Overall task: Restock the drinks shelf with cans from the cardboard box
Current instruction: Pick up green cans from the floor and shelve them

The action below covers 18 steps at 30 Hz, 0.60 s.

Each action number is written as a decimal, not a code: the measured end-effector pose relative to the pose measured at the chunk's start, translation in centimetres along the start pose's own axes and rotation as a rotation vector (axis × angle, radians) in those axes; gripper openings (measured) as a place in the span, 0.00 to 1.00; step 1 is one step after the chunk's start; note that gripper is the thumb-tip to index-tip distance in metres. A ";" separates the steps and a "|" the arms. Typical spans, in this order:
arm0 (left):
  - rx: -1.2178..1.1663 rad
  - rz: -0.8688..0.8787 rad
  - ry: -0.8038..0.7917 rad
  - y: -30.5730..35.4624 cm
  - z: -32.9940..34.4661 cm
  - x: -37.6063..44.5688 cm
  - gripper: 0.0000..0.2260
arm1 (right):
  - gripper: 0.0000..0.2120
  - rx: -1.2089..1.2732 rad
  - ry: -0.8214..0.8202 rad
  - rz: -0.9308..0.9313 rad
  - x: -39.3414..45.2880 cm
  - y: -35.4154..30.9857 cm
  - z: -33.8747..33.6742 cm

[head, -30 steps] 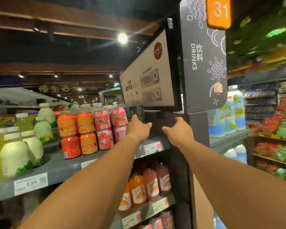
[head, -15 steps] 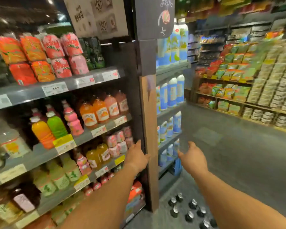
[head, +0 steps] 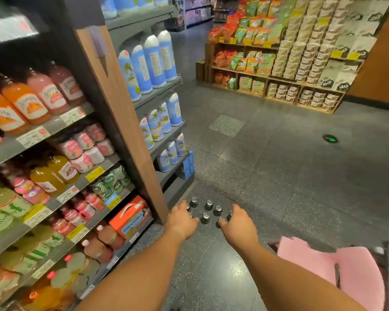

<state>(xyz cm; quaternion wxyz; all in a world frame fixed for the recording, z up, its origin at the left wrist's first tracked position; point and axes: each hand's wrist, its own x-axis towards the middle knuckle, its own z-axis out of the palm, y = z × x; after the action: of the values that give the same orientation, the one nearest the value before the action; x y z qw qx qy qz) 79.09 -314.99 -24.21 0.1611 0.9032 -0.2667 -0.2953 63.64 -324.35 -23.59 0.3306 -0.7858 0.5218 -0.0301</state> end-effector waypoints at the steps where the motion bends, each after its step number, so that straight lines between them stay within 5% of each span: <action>1: -0.005 0.000 -0.006 0.6 0.7 0.1 0.36 | 0.30 -0.006 0.004 -0.003 0.2 0.7 -0.2; 11: 0.016 -0.023 -0.092 2.4 3.6 5.4 0.35 | 0.28 0.016 -0.037 0.117 5.6 4.2 0.8; 18: 0.047 -0.041 -0.167 1.0 8.4 18.6 0.35 | 0.34 0.044 -0.046 0.267 16.4 7.2 7.2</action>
<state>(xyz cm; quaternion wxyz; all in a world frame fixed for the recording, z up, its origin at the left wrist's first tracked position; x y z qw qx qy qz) 86.21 -327.64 -38.58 0.1107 0.8842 -0.2675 -0.3666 68.17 -336.33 -38.04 0.3606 -0.7023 0.6134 0.0206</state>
